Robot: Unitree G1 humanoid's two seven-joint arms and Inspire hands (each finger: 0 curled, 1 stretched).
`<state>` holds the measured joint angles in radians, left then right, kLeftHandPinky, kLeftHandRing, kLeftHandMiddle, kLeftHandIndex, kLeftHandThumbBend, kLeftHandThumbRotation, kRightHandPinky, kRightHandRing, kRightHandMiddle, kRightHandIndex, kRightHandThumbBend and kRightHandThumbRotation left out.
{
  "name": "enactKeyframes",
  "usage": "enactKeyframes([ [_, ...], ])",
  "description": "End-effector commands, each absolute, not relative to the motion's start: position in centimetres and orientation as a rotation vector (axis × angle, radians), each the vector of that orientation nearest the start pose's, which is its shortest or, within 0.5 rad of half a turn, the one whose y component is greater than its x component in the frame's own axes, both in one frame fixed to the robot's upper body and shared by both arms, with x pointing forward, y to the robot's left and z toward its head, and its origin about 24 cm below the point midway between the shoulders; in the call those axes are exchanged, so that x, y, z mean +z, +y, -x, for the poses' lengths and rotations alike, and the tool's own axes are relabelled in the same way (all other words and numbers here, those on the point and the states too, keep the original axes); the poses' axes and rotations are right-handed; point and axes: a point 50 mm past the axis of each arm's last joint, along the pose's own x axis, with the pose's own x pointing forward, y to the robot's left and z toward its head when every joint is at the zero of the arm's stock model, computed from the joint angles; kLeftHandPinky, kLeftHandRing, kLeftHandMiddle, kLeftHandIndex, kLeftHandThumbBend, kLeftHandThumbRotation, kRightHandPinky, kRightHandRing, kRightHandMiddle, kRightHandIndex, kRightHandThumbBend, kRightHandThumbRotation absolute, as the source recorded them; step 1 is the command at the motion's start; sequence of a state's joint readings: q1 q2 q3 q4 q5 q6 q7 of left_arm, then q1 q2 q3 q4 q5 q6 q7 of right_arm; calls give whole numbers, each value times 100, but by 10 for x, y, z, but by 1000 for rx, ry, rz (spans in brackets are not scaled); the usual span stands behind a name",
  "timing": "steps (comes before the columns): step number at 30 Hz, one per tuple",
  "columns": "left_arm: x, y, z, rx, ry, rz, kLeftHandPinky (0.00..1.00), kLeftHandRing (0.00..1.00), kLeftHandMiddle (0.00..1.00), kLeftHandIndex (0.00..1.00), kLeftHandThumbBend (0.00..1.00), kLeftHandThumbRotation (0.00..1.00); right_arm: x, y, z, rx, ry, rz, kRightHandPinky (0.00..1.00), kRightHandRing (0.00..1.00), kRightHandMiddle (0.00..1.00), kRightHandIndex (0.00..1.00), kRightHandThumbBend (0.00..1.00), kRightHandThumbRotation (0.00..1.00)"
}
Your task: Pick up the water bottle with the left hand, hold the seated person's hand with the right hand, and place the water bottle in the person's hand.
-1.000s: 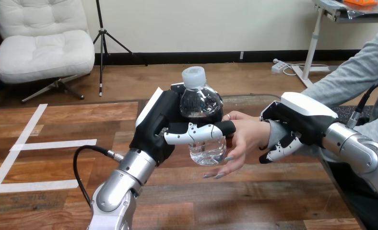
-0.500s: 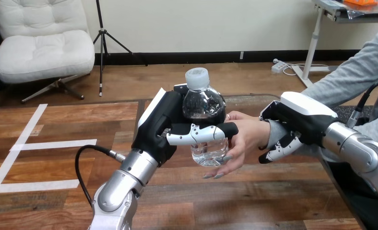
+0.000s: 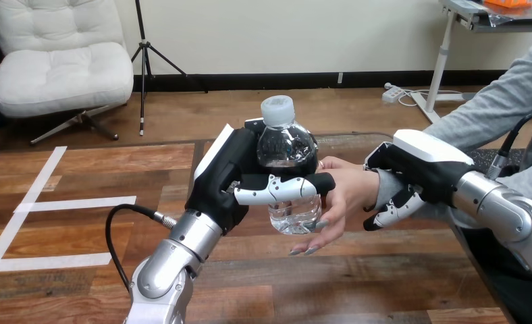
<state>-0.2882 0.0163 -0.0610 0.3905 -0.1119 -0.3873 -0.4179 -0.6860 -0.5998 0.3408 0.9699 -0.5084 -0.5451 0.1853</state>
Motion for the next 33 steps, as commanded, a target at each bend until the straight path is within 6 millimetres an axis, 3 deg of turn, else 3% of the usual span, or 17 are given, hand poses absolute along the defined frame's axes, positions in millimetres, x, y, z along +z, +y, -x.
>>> enactKeyframes([
  [1, 90, 95, -304, -541, -385, 33, 29, 35, 39, 41, 70, 0, 100, -213, -358, 492, -156, 1153, 22, 26, 33, 34, 79, 0],
  [33, 90, 95, -303, -558, -387, 31, 30, 35, 40, 41, 69, 0, 98, -213, -358, 492, -153, 1145, 21, 26, 32, 34, 79, 0],
])
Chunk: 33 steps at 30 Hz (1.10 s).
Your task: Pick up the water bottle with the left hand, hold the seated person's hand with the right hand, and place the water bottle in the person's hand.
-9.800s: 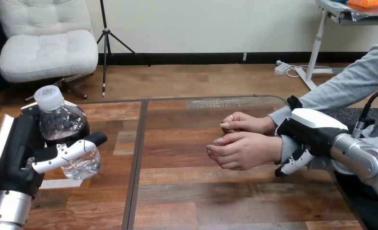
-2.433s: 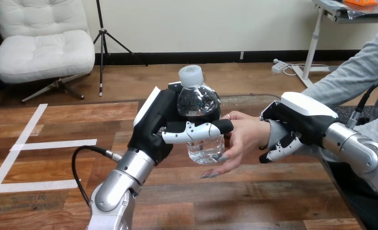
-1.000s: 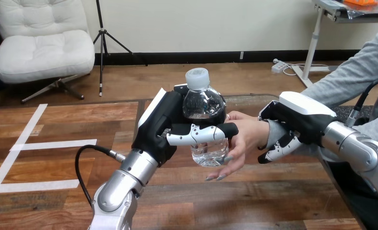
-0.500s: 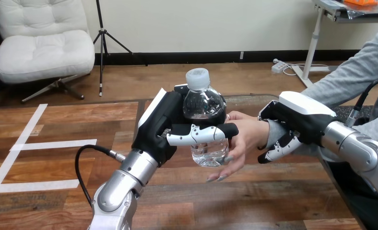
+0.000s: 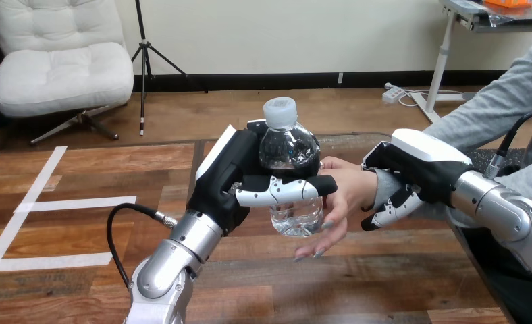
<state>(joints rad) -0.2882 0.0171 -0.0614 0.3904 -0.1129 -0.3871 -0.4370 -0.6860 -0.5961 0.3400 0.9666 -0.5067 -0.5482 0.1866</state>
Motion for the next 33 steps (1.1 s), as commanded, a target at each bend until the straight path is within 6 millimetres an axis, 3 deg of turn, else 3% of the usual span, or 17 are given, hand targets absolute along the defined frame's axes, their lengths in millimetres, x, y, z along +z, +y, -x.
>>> enactKeyframes([
  [1, 90, 94, -303, -559, -386, 30, 30, 35, 40, 41, 69, 0, 98, -213, -358, 493, -151, 1145, 21, 26, 32, 34, 79, 0],
  [33, 89, 91, -300, -579, -388, 10, 30, 36, 41, 41, 68, 0, 96, -213, -358, 495, -144, 1150, 21, 25, 32, 34, 80, 0],
])
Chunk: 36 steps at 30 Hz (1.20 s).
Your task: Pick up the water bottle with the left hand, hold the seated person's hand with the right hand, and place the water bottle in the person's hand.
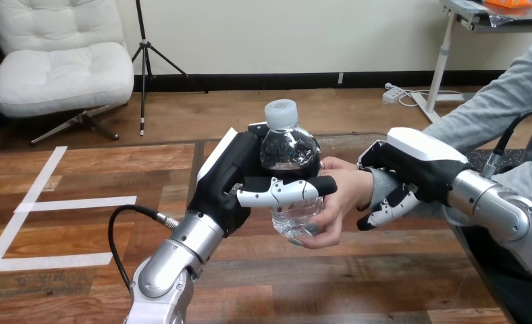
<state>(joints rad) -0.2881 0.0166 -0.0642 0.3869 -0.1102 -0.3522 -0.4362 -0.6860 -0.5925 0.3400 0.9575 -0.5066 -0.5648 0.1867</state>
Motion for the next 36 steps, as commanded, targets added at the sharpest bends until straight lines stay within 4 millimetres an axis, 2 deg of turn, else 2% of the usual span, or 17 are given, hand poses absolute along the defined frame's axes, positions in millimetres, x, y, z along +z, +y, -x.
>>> enactKeyframes([
  [1, 89, 91, -299, -577, -396, -7, 30, 36, 41, 41, 67, 0, 96, -213, -358, 495, -145, 1149, 21, 25, 32, 34, 80, 0],
  [36, 84, 83, -291, -551, -479, -143, 29, 35, 40, 41, 68, 0, 95, -214, -357, 494, -141, 1162, 21, 26, 32, 34, 79, 0],
])
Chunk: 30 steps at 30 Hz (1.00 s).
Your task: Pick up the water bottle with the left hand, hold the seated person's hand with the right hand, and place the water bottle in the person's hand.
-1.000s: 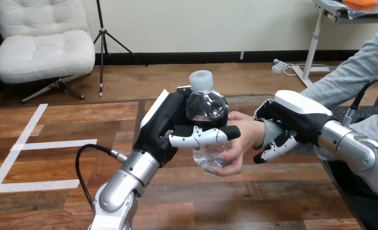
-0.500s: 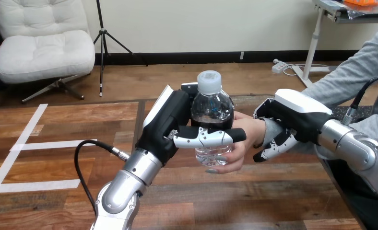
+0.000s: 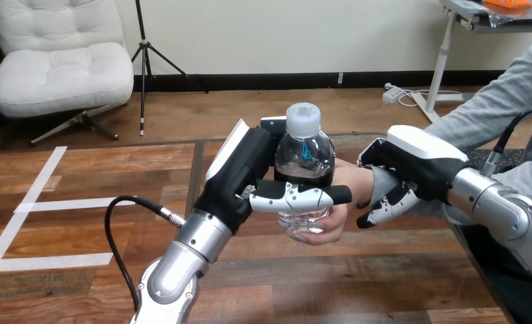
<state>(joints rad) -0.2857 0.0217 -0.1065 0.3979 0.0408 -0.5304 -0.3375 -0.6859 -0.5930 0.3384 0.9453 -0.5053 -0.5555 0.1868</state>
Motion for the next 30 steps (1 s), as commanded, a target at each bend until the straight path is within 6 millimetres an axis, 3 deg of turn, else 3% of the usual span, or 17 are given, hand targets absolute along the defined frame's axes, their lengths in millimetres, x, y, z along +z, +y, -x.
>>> enactKeyframes([
  [1, 84, 83, -290, -551, -478, -143, 29, 35, 40, 41, 68, 0, 95, -214, -357, 493, -138, 1162, 21, 26, 32, 34, 79, 0],
  [30, 79, 80, -290, -570, -457, -150, 30, 35, 40, 41, 67, 0, 94, -213, -358, 494, -129, 1160, 22, 26, 33, 34, 79, 0],
])
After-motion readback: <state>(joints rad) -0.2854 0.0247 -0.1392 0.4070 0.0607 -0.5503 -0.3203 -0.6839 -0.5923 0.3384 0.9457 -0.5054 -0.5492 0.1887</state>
